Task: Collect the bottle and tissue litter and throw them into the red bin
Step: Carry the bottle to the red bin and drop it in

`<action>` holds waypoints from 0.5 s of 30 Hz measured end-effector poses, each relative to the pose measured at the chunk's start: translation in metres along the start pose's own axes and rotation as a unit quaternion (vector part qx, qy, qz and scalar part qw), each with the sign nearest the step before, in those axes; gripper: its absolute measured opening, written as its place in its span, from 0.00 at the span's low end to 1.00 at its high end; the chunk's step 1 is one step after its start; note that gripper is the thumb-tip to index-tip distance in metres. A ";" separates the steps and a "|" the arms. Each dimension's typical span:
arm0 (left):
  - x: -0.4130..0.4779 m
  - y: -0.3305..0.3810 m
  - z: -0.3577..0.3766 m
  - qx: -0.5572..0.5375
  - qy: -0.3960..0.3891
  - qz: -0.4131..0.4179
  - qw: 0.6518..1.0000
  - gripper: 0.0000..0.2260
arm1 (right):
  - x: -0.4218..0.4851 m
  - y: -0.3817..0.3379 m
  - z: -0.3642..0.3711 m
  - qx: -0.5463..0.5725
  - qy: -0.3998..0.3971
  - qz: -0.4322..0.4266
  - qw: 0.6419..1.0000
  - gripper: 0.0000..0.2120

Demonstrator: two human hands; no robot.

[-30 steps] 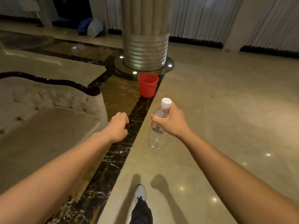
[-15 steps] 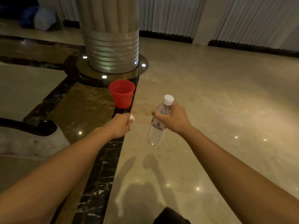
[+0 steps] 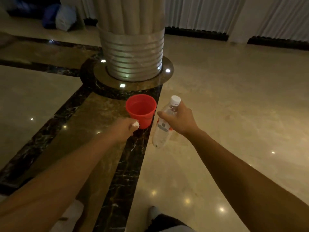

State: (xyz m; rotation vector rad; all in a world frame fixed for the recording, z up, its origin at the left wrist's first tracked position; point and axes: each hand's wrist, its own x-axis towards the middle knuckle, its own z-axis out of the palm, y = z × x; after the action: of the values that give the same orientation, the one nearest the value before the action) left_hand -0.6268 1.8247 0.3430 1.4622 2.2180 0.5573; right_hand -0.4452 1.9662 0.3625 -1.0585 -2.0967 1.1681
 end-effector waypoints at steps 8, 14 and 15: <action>0.165 -0.075 -0.042 0.012 0.003 -0.065 0.998 0.11 | 0.199 -0.002 0.048 -0.023 -0.044 -0.025 0.998 0.24; 0.328 -0.146 -0.053 -0.009 -0.030 -0.085 0.996 0.08 | 0.353 0.026 0.098 -0.047 -0.062 -0.021 0.997 0.24; 0.355 -0.158 -0.055 -0.021 -0.040 -0.086 0.995 0.09 | 0.377 0.030 0.105 -0.058 -0.061 -0.018 0.996 0.26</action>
State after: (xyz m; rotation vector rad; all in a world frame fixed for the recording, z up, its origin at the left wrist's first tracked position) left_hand -0.9025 2.0903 0.2574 1.2358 2.2278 0.4780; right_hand -0.7236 2.2375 0.3066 -1.0206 -2.2927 1.1311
